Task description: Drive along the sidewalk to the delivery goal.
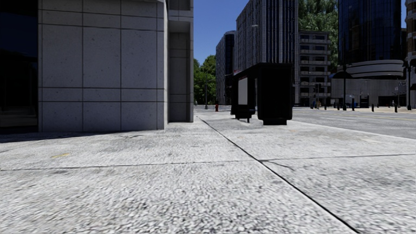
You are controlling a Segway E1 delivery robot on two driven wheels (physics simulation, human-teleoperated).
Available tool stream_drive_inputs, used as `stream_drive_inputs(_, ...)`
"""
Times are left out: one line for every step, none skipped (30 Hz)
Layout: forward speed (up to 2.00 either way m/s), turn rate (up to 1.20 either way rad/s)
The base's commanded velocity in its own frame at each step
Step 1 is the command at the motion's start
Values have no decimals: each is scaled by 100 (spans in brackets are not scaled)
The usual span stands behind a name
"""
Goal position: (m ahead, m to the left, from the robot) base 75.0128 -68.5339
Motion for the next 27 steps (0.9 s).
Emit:
stream_drive_inputs(200,0)
stream_drive_inputs(200,-5)
stream_drive_inputs(200,-13)
stream_drive_inputs(200,-17)
stream_drive_inputs(200,-18)
stream_drive_inputs(200,-18)
stream_drive_inputs(200,-18)
stream_drive_inputs(200,-18)
stream_drive_inputs(200,-18)
stream_drive_inputs(200,-18)
stream_drive_inputs(200,-18)
stream_drive_inputs(200,-18)
stream_drive_inputs(200,-18)
stream_drive_inputs(200,-18)
stream_drive_inputs(200,-18)
stream_drive_inputs(200,-18)
stream_drive_inputs(200,-18)
stream_drive_inputs(200,-18)
stream_drive_inputs(200,-18)
stream_drive_inputs(200,-18)
stream_drive_inputs(200,-18)
stream_drive_inputs(200,-18)
stream_drive_inputs(200,-18)
stream_drive_inputs(200,-18)
stream_drive_inputs(200,-18)
stream_drive_inputs(200,-18)
stream_drive_inputs(200,-18)
